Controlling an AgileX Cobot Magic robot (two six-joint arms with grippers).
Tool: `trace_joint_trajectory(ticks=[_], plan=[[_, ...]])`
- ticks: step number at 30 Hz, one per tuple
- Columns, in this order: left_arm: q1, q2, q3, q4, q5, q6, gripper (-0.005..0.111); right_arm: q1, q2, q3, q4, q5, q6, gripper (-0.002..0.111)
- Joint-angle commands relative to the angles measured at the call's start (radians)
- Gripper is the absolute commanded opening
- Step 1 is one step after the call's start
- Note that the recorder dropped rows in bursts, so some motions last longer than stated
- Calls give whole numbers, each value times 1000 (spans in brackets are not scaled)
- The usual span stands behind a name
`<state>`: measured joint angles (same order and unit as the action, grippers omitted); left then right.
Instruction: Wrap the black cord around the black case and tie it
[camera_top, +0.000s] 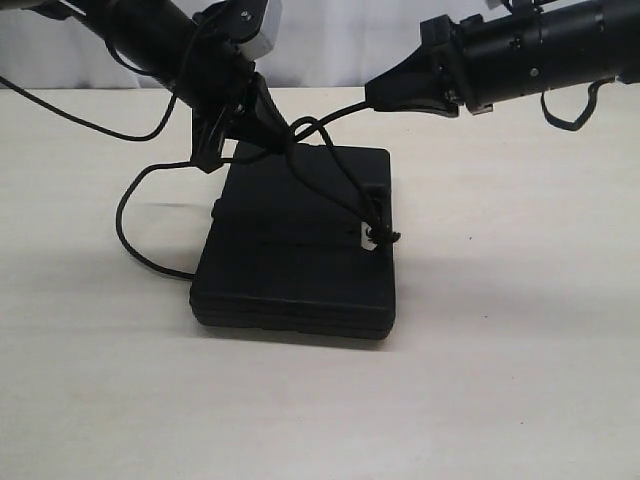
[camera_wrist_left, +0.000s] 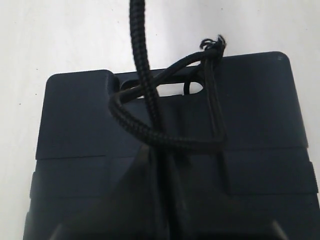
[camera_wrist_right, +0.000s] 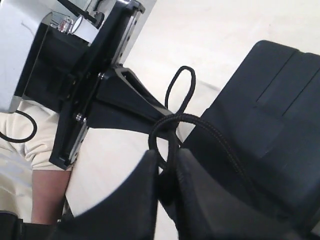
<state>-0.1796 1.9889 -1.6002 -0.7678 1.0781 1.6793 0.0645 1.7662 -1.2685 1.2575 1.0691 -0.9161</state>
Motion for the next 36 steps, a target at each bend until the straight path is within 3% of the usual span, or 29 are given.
trace_joint_trajectory(ticks=[1, 8, 15, 19, 28, 31, 36], plan=[[-7, -7, 1, -35, -1, -4, 0, -4, 0, 2, 9, 12, 17, 4], [-7, -7, 1, -55, -17, -6, 4, -4, 0, 19, 7, 3, 13, 4], [-7, -7, 1, -19, -24, -80, 39, -4, 0, 19, 9, 3, 13, 4], [-5, -24, 1, 86, -64, -168, 52, -4, -4, 17, 9, 5, 4, 4], [-7, -143, -21, 71, -97, -192, 52, -4, -69, 14, 9, -49, -11, 4], [-11, -138, -19, -33, -54, -175, 52, -4, -83, 14, 9, -49, -23, 4], [-56, -69, -19, -21, -62, -159, 52, -4, -103, 14, 9, -45, -41, 4]])
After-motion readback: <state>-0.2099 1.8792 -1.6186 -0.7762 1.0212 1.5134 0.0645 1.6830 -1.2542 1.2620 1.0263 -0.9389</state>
